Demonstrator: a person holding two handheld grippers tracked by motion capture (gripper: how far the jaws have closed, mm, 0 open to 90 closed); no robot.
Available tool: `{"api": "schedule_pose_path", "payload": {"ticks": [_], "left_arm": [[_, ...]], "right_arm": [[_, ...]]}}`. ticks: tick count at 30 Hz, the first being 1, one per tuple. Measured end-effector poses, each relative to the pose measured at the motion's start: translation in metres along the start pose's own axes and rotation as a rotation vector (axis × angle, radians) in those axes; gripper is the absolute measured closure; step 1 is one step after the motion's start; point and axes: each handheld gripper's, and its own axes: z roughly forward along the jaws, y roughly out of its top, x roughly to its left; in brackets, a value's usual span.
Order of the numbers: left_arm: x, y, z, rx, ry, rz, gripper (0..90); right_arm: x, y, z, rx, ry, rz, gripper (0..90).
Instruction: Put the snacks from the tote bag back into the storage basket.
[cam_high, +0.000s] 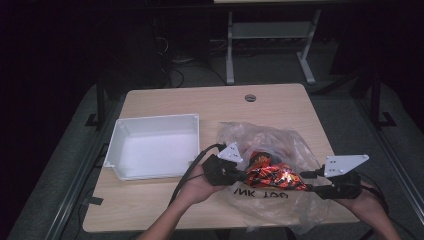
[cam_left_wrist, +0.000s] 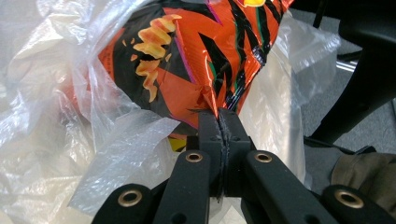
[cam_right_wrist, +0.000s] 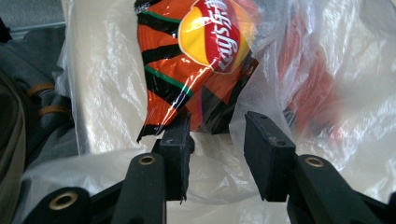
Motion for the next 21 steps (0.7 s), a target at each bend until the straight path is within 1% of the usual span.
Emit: {"api": "schedule_pose_path", "payload": {"ticks": [5,10,12,14,19,20,21], "left_arm": [[0.001,0.0,-0.003,-0.024,-0.003,-0.011,89.9],[0.002,0.001,-0.005,-0.038,-0.004,-0.023,90.0],[0.003,0.001,-0.006,-0.04,-0.004,-0.025,90.0],[0.004,0.001,-0.006,-0.048,-0.004,-0.036,90.0],[0.005,0.002,-0.008,-0.059,-0.002,-0.051,90.0],[0.005,0.002,-0.008,-0.06,0.001,-0.051,90.0],[0.006,0.002,-0.008,-0.062,-0.002,-0.054,90.0]], "right_arm": [[0.005,0.003,-0.006,0.001,-0.001,-0.026,59.1],[0.009,0.004,-0.013,0.004,0.005,-0.036,58.1],[0.01,0.004,-0.016,0.0,0.005,-0.041,57.4],[0.011,0.004,-0.018,-0.002,0.006,-0.046,57.0],[0.017,0.006,-0.025,-0.007,-0.004,-0.06,56.0],[0.018,0.007,-0.026,-0.011,-0.006,-0.07,55.6],[0.019,0.007,-0.028,-0.019,0.0,-0.067,55.1]]}}
